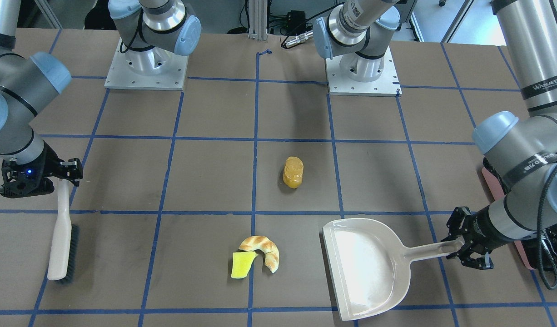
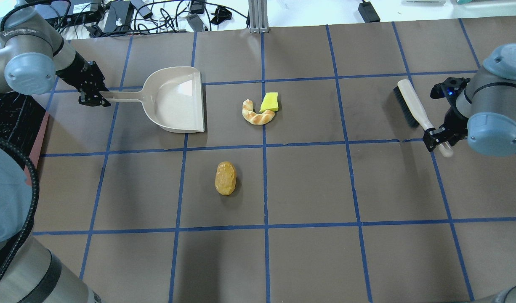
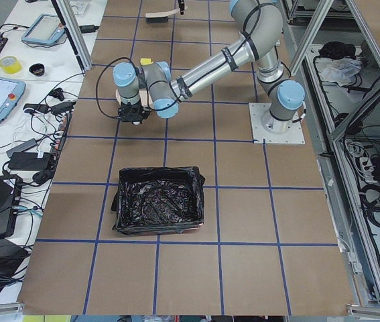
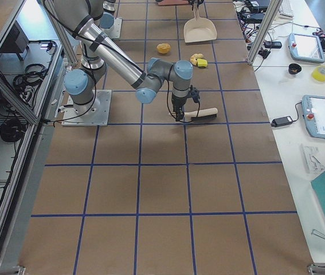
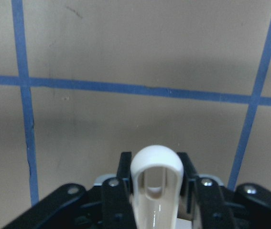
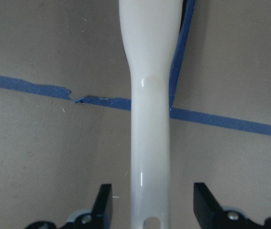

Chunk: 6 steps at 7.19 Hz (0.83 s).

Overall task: Sweep and dump trash into bin
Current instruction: 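Lift the brush with the right gripper while the left slides the dustpan forward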

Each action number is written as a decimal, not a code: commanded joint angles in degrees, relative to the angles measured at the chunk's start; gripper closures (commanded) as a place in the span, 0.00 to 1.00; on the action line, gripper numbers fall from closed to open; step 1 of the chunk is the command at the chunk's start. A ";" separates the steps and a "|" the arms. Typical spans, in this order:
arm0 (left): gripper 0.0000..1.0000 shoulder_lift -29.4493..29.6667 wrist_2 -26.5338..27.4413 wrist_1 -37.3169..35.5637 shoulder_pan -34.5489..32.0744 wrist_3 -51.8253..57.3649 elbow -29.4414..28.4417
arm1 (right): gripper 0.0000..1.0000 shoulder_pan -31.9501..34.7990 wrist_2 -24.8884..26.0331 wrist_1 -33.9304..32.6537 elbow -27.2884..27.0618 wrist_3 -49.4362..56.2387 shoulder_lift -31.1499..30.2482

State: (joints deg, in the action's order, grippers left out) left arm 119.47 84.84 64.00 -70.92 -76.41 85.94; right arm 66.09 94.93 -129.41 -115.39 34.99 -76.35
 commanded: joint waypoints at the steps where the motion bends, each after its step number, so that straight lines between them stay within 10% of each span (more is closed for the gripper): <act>1: 1.00 -0.46 0.58 -0.19 -3.77 -3.73 -0.25 | 0.56 0.00 -0.01 0.03 -0.01 0.08 0.15; 4: 1.00 -0.82 1.99 -0.19 -6.86 -4.89 0.01 | 0.97 0.18 -0.01 0.03 -0.01 0.34 -0.28; 6: 1.00 0.06 4.97 -0.19 -8.44 -6.55 0.36 | 1.00 0.61 -0.27 -0.06 1.39 0.17 -1.16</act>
State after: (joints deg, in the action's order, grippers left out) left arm 119.14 88.28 63.81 -78.42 -81.97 86.10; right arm 66.45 94.85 -129.44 -114.91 35.23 -76.89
